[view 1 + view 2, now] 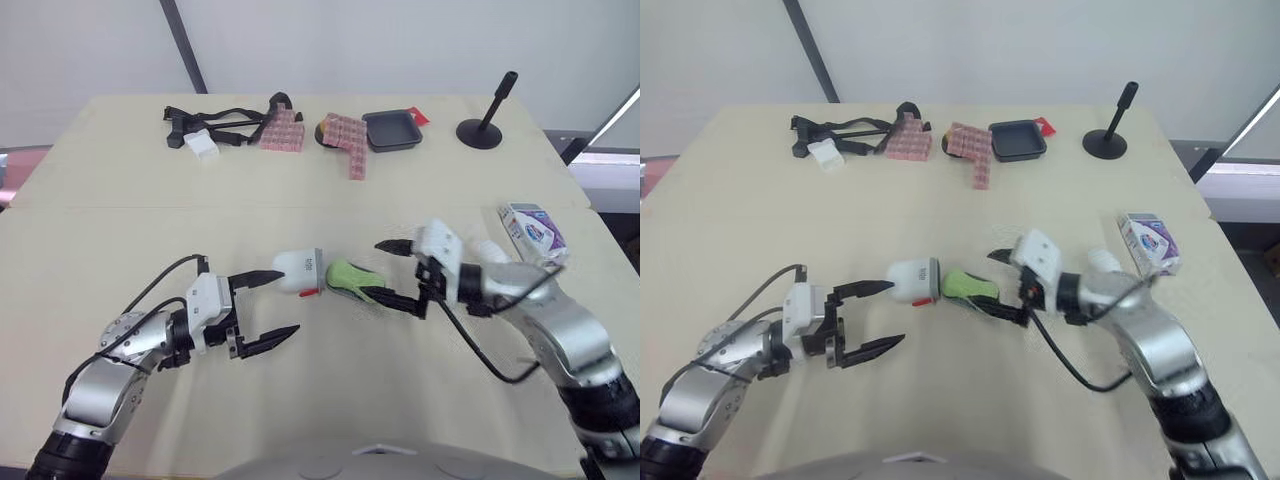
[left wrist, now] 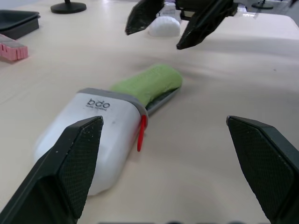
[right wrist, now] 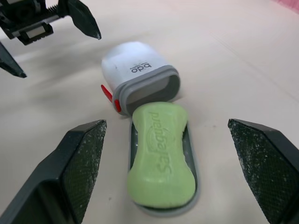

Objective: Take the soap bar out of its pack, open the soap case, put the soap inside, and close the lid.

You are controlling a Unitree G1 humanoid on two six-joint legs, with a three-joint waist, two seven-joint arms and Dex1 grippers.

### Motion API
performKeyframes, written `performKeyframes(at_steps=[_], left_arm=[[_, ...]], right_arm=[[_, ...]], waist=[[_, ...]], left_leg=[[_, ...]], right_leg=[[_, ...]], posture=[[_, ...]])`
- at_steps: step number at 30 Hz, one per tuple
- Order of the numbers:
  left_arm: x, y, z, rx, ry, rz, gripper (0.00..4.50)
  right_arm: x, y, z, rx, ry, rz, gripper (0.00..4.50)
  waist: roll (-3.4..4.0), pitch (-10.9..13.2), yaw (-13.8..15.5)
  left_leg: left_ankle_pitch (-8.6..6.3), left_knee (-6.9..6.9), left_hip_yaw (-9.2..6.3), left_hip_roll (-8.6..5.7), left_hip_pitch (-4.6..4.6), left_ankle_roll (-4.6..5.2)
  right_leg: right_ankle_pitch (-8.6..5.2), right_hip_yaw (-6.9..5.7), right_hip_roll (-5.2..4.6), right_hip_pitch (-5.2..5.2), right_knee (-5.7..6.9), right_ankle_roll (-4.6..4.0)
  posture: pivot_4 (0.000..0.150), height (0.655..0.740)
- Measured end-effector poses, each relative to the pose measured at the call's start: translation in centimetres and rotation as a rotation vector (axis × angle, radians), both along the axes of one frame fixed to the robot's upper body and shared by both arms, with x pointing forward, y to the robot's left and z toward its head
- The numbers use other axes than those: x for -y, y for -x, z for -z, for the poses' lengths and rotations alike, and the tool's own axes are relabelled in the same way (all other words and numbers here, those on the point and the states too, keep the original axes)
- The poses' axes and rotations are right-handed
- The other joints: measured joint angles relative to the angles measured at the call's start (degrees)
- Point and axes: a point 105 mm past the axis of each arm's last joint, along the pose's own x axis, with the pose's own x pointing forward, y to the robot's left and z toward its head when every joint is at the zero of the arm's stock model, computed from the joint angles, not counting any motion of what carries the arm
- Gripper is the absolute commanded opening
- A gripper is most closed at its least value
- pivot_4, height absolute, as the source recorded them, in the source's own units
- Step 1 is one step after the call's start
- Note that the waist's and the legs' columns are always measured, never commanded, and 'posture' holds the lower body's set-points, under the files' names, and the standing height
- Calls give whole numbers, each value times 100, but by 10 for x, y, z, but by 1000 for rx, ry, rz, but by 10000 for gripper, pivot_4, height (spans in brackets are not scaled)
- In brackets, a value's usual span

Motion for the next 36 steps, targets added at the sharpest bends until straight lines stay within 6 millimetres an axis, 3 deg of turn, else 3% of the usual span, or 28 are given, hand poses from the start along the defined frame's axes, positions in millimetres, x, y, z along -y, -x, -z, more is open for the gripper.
performKeyframes(at_steps=[6, 13, 18, 23, 31, 36], left_arm=[[-1, -9, -1, 13, -13, 4, 45000], [-5, -16, 0, 10, -46, 39, 45000], [-16, -41, -11, 48, -175, 144, 45000], [-11, -61, -22, 74, -246, 222, 45000], [1, -69, -14, -8, -367, 361, 45000], [8, -77, -8, 12, -423, 334, 45000]], right_arm=[[24, 18, 29, 67, -170, 146, 44670], [40, 32, 44, 120, -104, 130, 44670], [45, 43, 55, 114, -75, 104, 44670], [48, 47, 58, 110, -57, 94, 44670], [48, 46, 59, 103, -56, 100, 44670], [47, 44, 58, 106, -60, 110, 44670]], waist=[[-2, -3, -122], [-7, -8, -160], [-8, -9, -113], [-8, -12, -137], [-9, -12, -121], [-9, -12, -108]], left_leg=[[3, 0, -1, -3, -2, 9], [8, 0, -12, -5, 0, 17], [14, 1, -15, -10, 8, 24], [14, 0, -15, -12, -4, 25], [14, 0, -15, -12, -5, 25], [14, 0, -16, -12, -7, 25]], right_leg=[[-1, 0, -11, -1, 2, -2], [-2, -12, -15, 8, 1, -3], [-1, -18, -22, 7, 2, -3], [-2, -18, -22, 7, 4, -3], [-2, -18, -23, 9, 4, -3], [-2, -18, -23, 13, 0, -3]], posture=[[1500, 7400], [1500, 7400], [1500, 7400], [1500, 7400], [1500, 7400], [1500, 7400]])
